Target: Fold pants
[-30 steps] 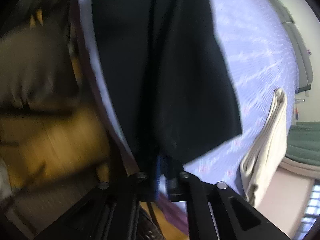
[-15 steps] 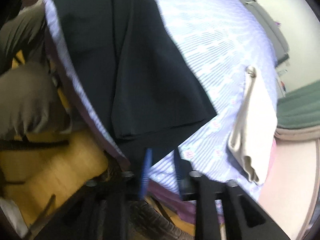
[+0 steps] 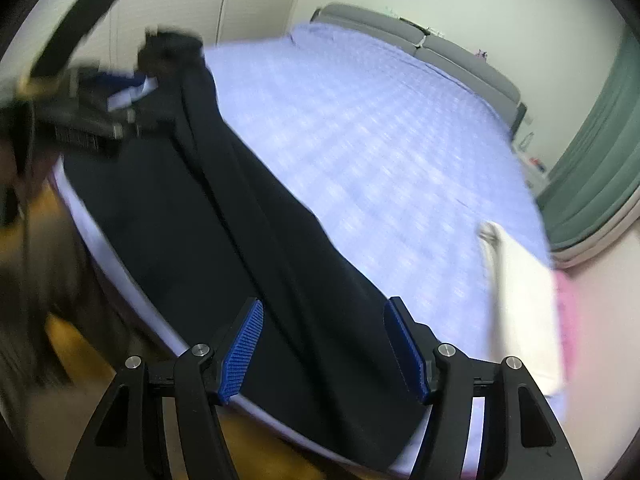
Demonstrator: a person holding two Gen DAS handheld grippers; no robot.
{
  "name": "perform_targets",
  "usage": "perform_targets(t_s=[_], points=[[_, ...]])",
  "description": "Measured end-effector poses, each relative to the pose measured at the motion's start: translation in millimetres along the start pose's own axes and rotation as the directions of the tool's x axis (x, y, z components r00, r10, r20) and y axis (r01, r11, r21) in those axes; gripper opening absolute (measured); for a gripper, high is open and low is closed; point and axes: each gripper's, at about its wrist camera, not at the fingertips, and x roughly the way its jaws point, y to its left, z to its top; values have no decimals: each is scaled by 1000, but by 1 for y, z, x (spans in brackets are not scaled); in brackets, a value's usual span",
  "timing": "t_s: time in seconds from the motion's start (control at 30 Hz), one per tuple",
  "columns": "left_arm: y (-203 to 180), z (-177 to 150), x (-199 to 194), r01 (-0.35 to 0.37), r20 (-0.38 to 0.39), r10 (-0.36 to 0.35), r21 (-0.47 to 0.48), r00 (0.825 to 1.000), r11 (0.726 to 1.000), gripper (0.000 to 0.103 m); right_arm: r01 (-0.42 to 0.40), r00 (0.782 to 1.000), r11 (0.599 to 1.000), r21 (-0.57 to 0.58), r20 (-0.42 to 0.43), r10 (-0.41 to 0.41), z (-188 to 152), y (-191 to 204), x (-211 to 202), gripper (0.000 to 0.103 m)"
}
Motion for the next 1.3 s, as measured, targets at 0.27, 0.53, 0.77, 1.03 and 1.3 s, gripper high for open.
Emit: perform_targets(t_s=[0.27, 0.53, 0.77, 1.03, 1.3], points=[[179, 10, 20, -159, -35, 155, -162, 987, 974, 103, -159, 986, 986, -43, 36, 161, 121, 81, 62, 65], [333, 22, 62, -227, -60, 218, -258, 974, 939, 103, -239, 970, 956, -170, 6, 243, 263, 158, 149, 65], [392, 47, 129, -145, -55, 140, -95, 989, 985, 99, -265, 962, 946, -188, 14, 273, 338, 192, 205, 65], [416, 63, 207, 11, -127, -4, 56, 992, 998, 87, -337, 941, 899, -280, -105, 321, 398, 227, 280, 65], [444, 58, 227, 14, -148, -9, 37, 989, 999, 87, -407, 910, 825, -393, -254, 327, 444, 274, 357, 65]])
